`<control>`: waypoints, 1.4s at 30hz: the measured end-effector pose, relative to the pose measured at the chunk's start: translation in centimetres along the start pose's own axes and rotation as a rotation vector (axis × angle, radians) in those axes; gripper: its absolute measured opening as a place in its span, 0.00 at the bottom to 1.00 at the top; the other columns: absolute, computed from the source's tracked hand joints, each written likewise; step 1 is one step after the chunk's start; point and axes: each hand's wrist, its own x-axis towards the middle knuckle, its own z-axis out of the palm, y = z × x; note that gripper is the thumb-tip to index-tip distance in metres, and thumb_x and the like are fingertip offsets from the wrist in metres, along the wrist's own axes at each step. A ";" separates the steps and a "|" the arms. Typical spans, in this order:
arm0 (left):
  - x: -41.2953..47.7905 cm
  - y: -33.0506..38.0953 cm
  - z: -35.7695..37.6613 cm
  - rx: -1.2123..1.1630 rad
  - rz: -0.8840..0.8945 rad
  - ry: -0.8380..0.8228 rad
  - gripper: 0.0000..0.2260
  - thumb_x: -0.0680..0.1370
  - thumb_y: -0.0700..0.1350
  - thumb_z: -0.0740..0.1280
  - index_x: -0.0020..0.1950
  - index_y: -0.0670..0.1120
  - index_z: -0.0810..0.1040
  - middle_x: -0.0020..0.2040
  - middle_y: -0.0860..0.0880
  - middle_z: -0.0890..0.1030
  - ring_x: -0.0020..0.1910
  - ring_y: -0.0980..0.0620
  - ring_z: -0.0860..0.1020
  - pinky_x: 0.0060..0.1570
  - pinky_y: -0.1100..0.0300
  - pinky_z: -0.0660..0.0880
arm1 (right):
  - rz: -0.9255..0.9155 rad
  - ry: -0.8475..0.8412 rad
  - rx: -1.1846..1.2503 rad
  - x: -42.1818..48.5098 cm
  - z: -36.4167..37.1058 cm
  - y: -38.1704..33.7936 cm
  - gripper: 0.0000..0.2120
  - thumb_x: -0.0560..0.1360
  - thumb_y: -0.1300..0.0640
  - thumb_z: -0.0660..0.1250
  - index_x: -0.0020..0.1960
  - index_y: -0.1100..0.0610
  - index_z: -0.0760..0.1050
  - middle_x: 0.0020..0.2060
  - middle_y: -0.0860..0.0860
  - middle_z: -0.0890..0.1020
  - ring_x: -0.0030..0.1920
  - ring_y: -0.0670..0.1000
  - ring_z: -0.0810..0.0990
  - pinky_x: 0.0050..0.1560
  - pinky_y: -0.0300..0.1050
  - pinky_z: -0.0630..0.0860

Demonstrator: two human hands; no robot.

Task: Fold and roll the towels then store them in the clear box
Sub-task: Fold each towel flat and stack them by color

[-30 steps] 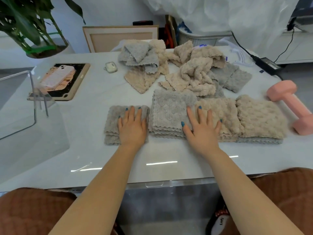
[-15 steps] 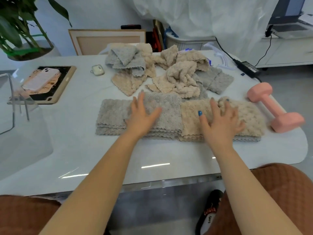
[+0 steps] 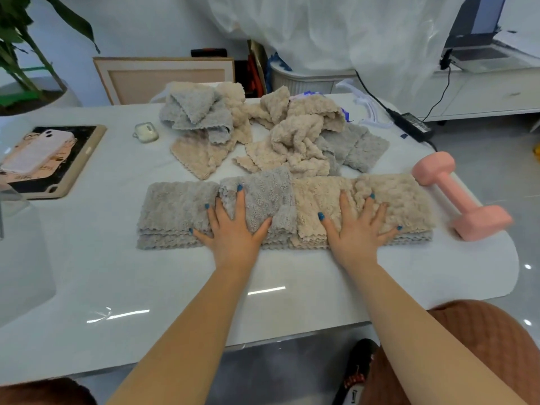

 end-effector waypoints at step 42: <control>13.9 16.0 -4.3 -0.765 0.536 0.125 0.08 0.76 0.38 0.60 0.55 0.40 0.69 0.51 0.45 0.70 0.46 0.51 0.69 0.44 0.59 0.68 | 0.000 0.055 -0.114 4.8 1.2 -1.3 0.33 0.74 0.30 0.37 0.76 0.40 0.43 0.77 0.57 0.48 0.76 0.62 0.42 0.67 0.73 0.39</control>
